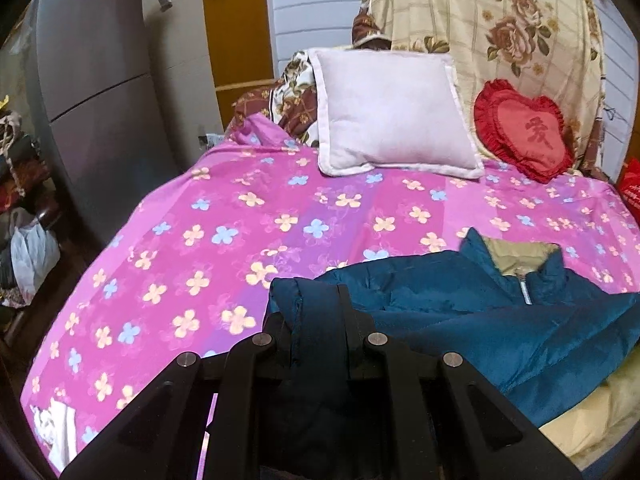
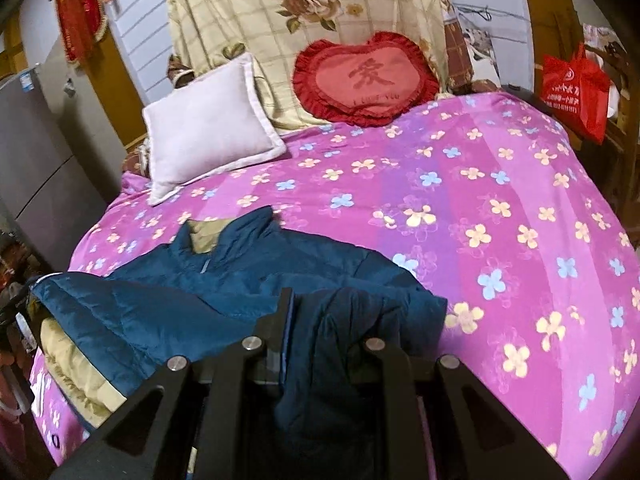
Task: Fold large clothes
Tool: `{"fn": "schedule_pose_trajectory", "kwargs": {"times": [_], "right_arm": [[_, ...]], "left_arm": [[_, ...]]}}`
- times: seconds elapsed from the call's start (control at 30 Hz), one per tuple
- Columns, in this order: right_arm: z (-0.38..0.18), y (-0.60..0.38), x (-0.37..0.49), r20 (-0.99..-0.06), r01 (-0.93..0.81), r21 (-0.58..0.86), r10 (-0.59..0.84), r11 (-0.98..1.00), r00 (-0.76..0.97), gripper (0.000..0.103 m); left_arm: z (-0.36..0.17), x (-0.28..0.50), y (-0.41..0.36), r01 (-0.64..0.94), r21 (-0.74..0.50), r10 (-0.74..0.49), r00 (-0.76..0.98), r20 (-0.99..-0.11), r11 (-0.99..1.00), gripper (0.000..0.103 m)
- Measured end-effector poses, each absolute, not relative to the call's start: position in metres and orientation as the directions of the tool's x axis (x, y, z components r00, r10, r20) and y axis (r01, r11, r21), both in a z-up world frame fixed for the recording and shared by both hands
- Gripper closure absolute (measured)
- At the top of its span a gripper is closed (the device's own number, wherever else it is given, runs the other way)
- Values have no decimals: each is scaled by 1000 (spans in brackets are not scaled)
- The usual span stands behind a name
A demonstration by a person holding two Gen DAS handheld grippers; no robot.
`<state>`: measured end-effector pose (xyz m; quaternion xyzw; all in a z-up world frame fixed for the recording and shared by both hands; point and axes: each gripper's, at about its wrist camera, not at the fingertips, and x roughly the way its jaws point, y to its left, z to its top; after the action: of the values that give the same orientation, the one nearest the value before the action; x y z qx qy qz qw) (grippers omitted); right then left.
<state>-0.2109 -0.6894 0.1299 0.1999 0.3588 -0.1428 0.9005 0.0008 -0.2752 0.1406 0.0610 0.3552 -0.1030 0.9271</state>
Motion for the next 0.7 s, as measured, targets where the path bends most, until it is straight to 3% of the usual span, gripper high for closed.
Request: {"fn": "schedule_pose_trajectory", "kwargs": {"times": [0.1,0.27,0.37,0.53,0.7], "right_arm": [[111,-695,-190,-728,431,240,-133,870,673,86],[85,-700,-160,-761,465,217,-150,858,631,86],[76,-698,-146,-772,475,200,-160,857,615,86],[70,-695,-143,-777,492,194,-173,849,606,86],[71,-694,-144,-776,489,192,-174,851,607,85]], "left_arm": [[127,16,-274,268,-17,-203,687,-698,963,103],[139,27,-237,324,-258,-408,593,-694,910,84],[159,12,-219,333,-297,-444,610,-656,895,76],[175,-52,-212,436,-183,-450,656,-605,881,76],[147,-85,-242,500,-41,-395,629,-670,865,76]]}}
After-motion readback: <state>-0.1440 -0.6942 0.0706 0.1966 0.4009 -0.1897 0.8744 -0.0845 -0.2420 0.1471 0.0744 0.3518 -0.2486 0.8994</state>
